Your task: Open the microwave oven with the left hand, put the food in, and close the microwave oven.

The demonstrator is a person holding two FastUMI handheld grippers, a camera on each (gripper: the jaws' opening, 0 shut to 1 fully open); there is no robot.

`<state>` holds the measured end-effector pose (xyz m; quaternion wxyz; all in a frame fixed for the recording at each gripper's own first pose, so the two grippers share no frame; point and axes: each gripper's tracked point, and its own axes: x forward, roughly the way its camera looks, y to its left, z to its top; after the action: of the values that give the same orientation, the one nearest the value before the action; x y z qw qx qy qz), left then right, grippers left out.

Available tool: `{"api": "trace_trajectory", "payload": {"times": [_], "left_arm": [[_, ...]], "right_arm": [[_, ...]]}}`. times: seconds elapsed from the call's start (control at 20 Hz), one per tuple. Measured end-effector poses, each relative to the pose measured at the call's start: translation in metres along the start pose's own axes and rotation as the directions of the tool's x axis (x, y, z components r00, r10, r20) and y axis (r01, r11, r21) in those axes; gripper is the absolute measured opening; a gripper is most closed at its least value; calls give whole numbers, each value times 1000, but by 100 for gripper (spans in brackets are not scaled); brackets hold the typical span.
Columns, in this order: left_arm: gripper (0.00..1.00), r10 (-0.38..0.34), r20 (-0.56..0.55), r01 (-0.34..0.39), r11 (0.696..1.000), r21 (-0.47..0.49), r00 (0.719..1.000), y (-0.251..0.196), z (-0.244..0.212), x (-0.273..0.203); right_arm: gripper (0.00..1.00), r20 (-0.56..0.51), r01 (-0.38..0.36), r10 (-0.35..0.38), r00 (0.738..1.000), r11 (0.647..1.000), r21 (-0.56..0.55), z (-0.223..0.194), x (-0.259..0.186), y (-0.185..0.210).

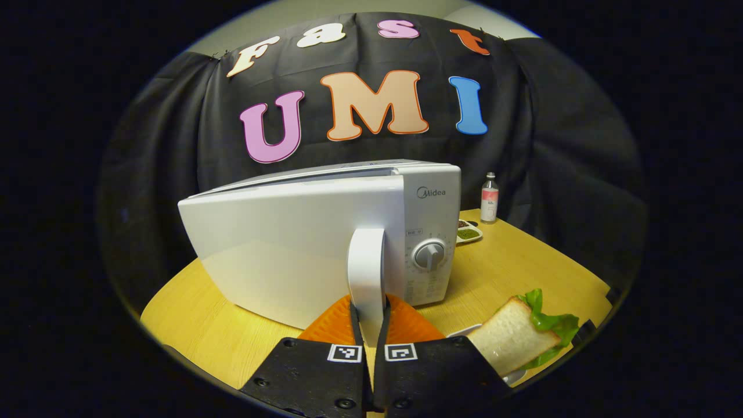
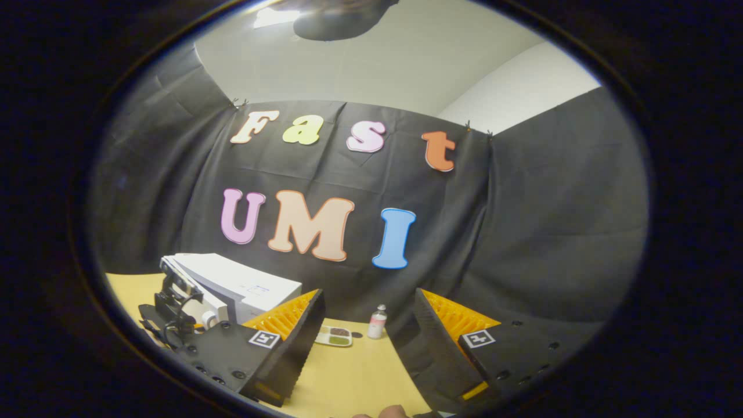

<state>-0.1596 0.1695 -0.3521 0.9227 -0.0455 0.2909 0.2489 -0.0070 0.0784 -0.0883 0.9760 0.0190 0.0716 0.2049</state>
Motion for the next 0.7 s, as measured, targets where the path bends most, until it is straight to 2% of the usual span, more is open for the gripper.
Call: {"api": "trace_trajectory", "payload": {"times": [0.3, 0.45, 0.55, 0.7], "left_arm": [[0, 64, -63, -64, 998, 4, 996, 42, -27, -68], [0, 94, -103, -93, 996, 13, 990, 70, -40, -100], [0, 114, -131, -113, 994, 11, 985, 90, -48, -117], [0, 137, -162, -136, 991, 14, 977, 121, -58, -141]], "right_arm": [[97, -47, -124, 126, 991, 991, 58, -25, 8, 51], [98, -113, -188, 203, 973, 973, 131, -54, 2, 88], [98, -194, -194, 232, 953, 962, 194, -89, -4, 110], [98, -319, -154, 237, 918, 952, 265, -140, -10, 135]]}}
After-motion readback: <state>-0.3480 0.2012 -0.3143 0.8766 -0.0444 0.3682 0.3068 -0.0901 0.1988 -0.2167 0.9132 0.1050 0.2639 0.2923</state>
